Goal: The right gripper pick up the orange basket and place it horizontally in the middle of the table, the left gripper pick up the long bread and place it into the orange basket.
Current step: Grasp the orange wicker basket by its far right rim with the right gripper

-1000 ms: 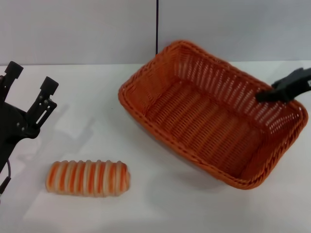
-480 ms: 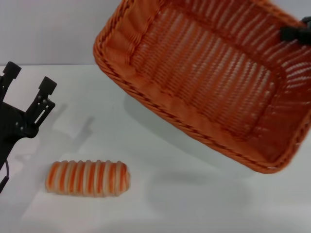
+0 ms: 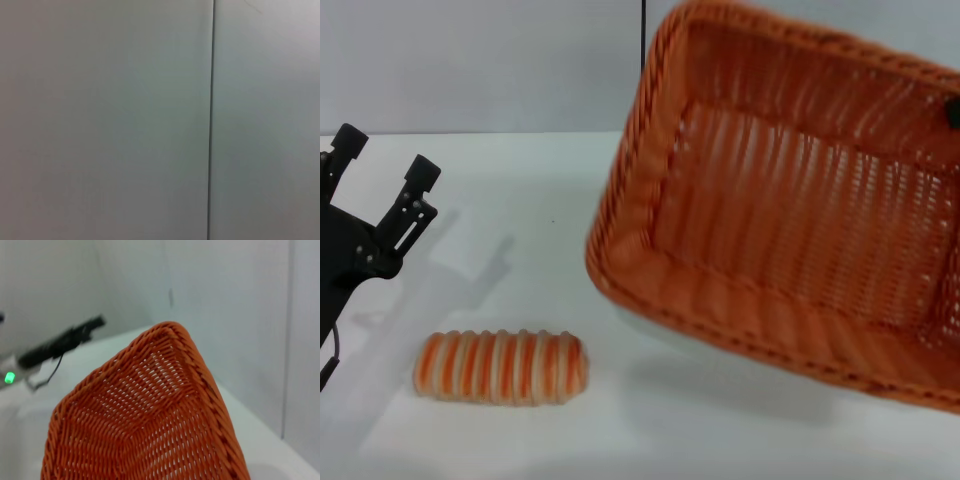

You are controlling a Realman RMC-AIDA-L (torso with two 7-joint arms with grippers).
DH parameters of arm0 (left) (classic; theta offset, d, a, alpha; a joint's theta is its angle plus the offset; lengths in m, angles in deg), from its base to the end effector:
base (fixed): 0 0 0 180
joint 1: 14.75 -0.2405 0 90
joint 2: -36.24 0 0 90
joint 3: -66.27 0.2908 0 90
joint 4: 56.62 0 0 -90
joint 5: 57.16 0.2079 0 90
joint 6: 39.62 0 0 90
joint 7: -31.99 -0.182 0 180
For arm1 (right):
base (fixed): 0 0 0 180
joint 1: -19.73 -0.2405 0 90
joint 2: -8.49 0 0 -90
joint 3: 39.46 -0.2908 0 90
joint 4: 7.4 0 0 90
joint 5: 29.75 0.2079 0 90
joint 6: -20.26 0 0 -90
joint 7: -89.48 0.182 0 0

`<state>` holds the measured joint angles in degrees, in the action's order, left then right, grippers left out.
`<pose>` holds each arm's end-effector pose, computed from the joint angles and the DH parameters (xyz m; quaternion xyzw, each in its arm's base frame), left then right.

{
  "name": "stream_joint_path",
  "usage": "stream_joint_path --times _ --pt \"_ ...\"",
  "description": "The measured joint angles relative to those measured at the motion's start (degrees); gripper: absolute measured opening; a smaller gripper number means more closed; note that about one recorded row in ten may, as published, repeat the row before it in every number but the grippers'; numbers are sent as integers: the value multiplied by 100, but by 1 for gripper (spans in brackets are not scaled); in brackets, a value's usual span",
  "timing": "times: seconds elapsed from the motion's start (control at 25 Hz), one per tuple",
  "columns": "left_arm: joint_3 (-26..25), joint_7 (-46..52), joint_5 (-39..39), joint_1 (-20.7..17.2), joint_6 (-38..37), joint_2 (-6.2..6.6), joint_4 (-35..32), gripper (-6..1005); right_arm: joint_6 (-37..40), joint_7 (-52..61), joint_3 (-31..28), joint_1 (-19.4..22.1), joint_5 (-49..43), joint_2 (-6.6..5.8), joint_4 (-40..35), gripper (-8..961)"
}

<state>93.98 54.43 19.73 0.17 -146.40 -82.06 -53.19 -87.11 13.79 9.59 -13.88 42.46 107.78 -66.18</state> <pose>-0.3151 0.2540 -0.0180 -0.7183 -0.1358 -0.4920 0.4728 0.2307 0.3776 0.1172 -0.9767 0.1546 0.1213 0.0867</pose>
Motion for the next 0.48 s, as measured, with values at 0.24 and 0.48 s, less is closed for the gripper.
stream_joint_path --times 0.24,0.48 --pt "-3 3 -11 -12 21 -12 57 747 9 -423 447 -227 -567 58 -70 154" --pt "-3 6 -1 -35 73 -25 145 744 59 -1054 410 -517 -1348 343 262 154"
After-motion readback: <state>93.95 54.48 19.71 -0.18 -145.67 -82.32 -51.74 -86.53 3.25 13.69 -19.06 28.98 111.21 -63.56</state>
